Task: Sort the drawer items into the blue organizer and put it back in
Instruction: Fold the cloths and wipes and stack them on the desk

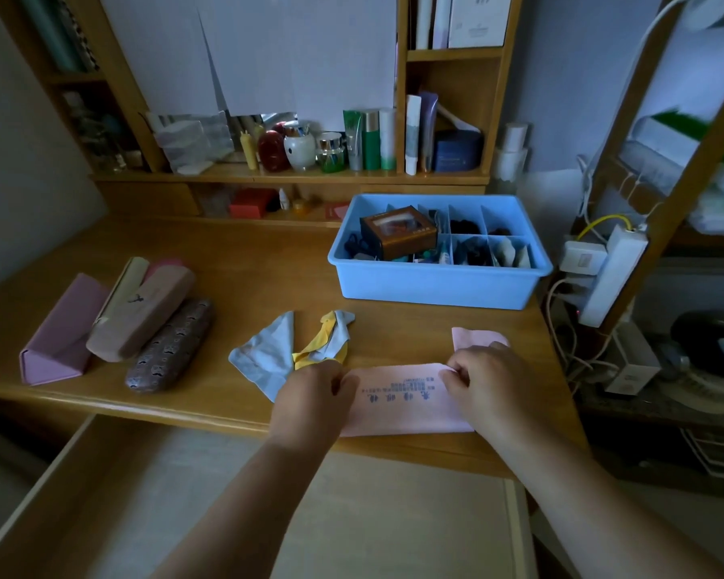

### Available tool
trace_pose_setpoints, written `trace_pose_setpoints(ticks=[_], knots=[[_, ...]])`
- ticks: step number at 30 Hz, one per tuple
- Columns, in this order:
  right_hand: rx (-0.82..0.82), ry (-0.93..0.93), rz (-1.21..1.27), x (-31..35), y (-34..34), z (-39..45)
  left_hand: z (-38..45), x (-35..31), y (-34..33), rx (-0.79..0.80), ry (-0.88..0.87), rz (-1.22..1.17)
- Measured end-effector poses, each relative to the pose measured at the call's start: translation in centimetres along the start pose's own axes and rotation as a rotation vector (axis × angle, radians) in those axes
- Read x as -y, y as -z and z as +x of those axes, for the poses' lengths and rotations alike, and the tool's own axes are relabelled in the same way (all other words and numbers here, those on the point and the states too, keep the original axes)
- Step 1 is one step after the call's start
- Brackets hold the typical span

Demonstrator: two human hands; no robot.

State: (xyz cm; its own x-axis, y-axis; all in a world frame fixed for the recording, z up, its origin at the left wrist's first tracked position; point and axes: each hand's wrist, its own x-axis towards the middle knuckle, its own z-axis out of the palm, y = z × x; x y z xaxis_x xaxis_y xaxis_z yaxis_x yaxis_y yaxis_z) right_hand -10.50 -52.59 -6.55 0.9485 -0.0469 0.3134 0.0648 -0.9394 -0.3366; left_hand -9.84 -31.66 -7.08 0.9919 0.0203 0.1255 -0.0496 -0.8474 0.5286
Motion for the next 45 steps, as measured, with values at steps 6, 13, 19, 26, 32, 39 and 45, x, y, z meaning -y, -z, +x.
trace_pose_setpoints(ticks=[6,13,19,26,32,39,45], knots=[[0.001,0.031,-0.131,0.4,-1.0,0.2,0.6,0.1,-0.7,-0.013,0.005,0.113],[-0.187,0.309,-0.027,0.6,-0.3,-1.7,-0.7,-0.6,0.0,-0.132,-0.265,0.162],[0.062,0.521,0.009,-1.5,-1.2,-5.2,-3.7,1.6,0.0,0.019,-0.704,0.053],[0.136,0.520,-0.252,-1.4,-2.5,-7.0,-6.6,0.3,-2.3,0.014,-0.732,0.466],[0.125,0.450,-0.216,-3.3,-0.7,-7.8,-6.5,2.8,-0.5,0.002,-0.749,0.445],[0.008,0.355,-0.013,-3.6,-0.8,-7.8,-5.5,3.9,-0.3,-0.153,-0.778,0.334],[0.035,0.568,-0.045,-2.1,-1.4,-6.9,-4.5,4.0,-0.1,-0.208,-0.801,0.207]])
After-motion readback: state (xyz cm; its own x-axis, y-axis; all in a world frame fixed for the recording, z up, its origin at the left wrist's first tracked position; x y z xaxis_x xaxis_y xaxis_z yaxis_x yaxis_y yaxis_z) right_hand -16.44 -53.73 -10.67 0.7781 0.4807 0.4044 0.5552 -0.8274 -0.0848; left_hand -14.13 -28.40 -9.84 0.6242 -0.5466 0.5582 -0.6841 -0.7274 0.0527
